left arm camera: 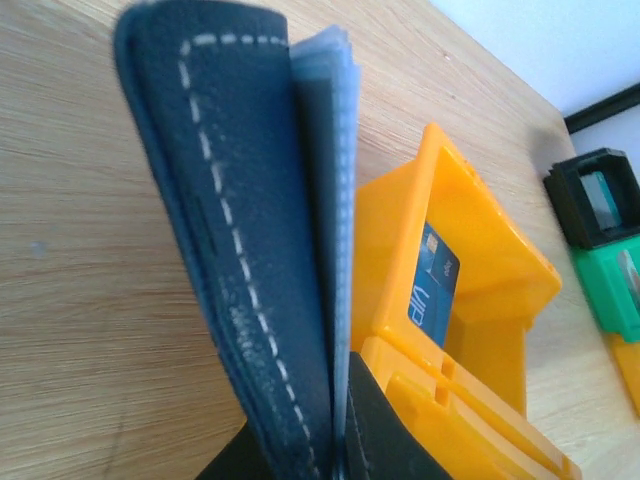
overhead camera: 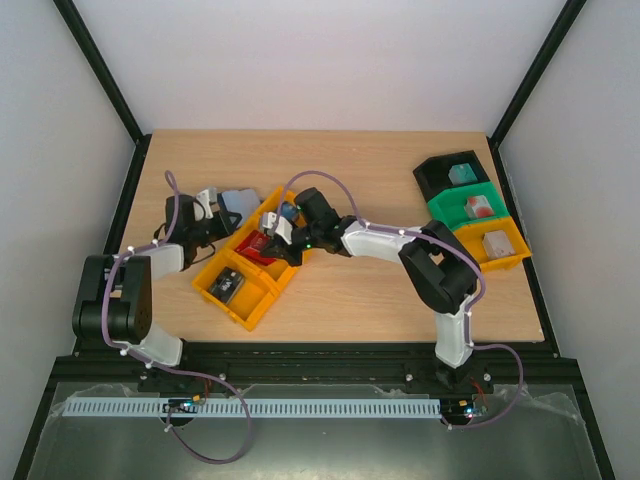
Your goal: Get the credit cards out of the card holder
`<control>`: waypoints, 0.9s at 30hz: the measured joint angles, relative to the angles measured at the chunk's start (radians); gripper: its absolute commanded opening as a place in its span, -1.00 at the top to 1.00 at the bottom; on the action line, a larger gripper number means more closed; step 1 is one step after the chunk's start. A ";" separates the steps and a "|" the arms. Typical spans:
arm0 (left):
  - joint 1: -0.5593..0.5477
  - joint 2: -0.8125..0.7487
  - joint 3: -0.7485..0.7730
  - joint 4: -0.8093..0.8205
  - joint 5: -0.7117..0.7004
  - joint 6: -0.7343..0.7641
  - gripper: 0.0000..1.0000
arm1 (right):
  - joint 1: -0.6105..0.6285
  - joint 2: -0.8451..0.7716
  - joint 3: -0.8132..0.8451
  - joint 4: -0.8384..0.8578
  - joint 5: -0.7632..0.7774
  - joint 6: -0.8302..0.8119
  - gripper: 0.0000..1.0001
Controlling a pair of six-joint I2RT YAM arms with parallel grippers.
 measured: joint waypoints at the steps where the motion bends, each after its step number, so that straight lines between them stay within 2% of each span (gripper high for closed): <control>1: -0.006 0.000 0.000 0.003 0.012 0.002 0.95 | 0.000 -0.011 0.002 -0.016 0.006 -0.012 0.97; 7: 0.003 -0.010 0.021 0.009 0.022 0.003 0.95 | -0.002 -0.027 0.132 -0.161 0.041 -0.113 0.97; 13: 0.099 -0.092 0.093 -0.021 -0.005 0.007 0.95 | -0.003 -0.050 0.248 -0.290 0.117 -0.284 0.97; 23: 0.126 -0.237 0.098 -0.160 -0.089 0.008 0.95 | 0.005 -0.057 0.262 -0.284 0.315 -0.723 0.97; 27: 0.126 -0.253 0.084 -0.180 -0.108 0.010 0.95 | 0.009 -0.056 0.261 -0.267 0.369 -0.824 0.97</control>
